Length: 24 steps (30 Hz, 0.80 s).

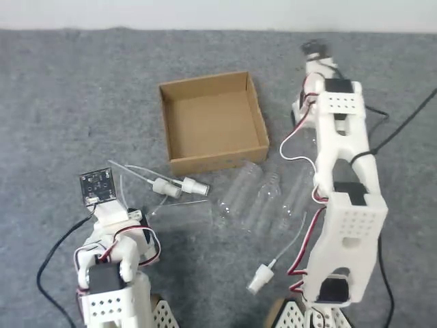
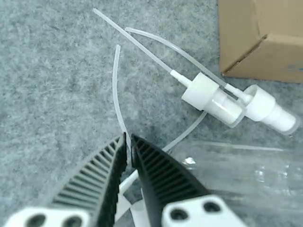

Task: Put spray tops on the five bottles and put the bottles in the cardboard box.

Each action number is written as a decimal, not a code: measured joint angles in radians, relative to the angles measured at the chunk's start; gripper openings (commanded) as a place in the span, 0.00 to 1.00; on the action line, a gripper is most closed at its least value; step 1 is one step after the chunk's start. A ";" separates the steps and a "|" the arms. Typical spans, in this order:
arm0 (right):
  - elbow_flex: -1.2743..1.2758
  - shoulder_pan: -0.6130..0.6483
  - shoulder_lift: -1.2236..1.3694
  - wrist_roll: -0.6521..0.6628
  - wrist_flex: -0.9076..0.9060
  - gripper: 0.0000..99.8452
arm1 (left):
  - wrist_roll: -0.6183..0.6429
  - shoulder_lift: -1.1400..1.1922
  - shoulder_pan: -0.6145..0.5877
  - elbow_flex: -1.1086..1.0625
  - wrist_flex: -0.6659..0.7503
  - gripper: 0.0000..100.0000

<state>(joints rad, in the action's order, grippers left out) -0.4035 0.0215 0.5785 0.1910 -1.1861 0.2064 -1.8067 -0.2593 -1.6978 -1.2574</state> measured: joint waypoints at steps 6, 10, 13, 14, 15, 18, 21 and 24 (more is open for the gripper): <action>0.000 -0.055 -0.035 -0.227 0.000 0.01 | 0.000 0.000 0.000 0.000 0.000 0.01; 0.000 -0.109 -0.035 -0.305 0.000 0.01 | 0.000 0.000 0.000 0.000 0.000 0.01; 0.000 -0.155 -0.035 -0.321 0.000 0.01 | 0.000 0.000 0.000 0.000 0.000 0.01; 0.000 -0.169 -0.035 -0.321 0.000 0.01 | 0.000 0.000 0.000 0.000 0.000 0.01; 0.000 -0.183 -0.035 -0.321 0.000 0.01 | 0.000 0.000 0.000 0.000 0.000 0.01; 0.000 -0.227 -0.052 -0.327 0.000 0.01 | 0.000 0.000 0.000 0.000 0.000 0.01; 0.000 -0.273 -0.089 -0.327 -0.041 0.01 | 0.000 0.000 0.000 0.000 0.000 0.01; 0.000 -0.295 -0.095 -0.327 -0.147 0.01 | 0.000 0.000 0.000 0.000 0.000 0.01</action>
<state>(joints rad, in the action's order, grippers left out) -0.4035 -0.2731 0.4833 -0.1358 -1.3334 0.2064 -1.8067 -0.2593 -1.6978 -1.2574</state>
